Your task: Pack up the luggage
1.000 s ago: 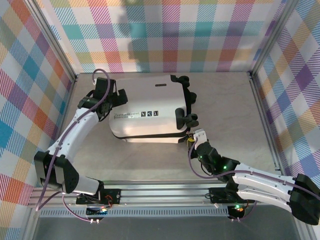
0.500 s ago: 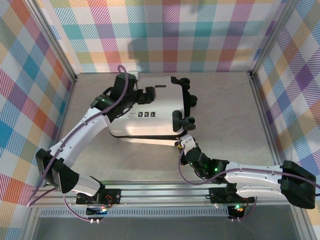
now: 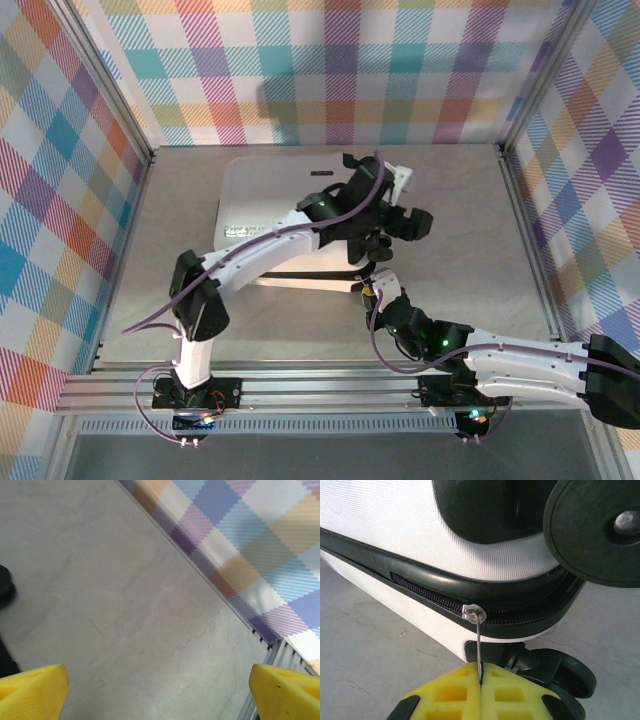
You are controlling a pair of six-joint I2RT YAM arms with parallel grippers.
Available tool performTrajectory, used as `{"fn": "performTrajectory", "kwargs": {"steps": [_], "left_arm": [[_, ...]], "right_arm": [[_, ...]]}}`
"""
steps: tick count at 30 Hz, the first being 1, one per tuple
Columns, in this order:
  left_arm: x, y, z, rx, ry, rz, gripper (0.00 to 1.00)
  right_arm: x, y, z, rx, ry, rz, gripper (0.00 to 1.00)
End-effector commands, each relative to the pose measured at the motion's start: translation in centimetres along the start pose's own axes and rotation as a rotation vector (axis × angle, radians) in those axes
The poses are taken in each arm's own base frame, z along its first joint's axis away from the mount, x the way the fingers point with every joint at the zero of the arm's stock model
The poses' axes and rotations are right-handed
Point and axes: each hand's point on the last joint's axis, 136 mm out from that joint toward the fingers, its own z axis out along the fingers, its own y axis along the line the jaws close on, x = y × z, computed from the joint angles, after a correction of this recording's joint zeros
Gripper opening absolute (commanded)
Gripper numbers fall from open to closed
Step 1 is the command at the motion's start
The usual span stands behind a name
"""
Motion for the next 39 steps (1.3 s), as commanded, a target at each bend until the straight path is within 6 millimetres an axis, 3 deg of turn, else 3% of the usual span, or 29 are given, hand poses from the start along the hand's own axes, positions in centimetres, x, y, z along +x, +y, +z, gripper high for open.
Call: {"fn": "performTrajectory", "kwargs": {"steps": [1,7,14,18,23,26,28,33,36,39], "left_arm": [[-0.3,-1.8,-0.4,0.060,0.014,-0.022,0.93],[2.7,0.8,0.8,-0.043,0.072,-0.078,0.92],[5.7,3.3,0.1,-0.131,0.105,-0.119,0.89],[7.4,4.1,-0.3,-0.146,0.134,-0.129,0.86],[7.9,3.5,-1.4,-0.113,0.142,-0.119,0.84],[8.4,3.2,-2.1,-0.090,0.159,-0.101,0.84],[8.7,3.0,-2.5,-0.078,0.168,-0.083,0.83],[10.5,3.9,-4.2,-0.076,0.224,-0.053,0.83],[11.8,5.6,-5.5,-0.092,0.255,-0.070,0.83],[11.9,7.2,-7.4,-0.118,0.243,-0.084,0.82]], "right_arm": [[-0.2,-0.8,-0.3,0.035,-0.028,0.022,0.00],[-0.2,-3.1,-0.5,0.108,-0.022,0.057,0.00],[-0.1,-7.3,-1.1,0.244,-0.020,0.135,0.00],[0.2,-8.9,-1.3,0.297,-0.010,0.166,0.00],[0.4,-9.9,-0.8,0.344,0.001,0.185,0.00],[-0.2,-9.5,-0.3,0.324,-0.027,0.169,0.00],[-0.8,-7.5,0.3,0.202,-0.057,0.145,0.00],[-0.2,-6.7,0.3,0.143,-0.048,0.139,0.00],[0.0,-5.6,0.1,0.067,-0.050,0.129,0.10],[-0.1,-5.9,0.0,0.083,-0.035,0.134,0.20]]}}
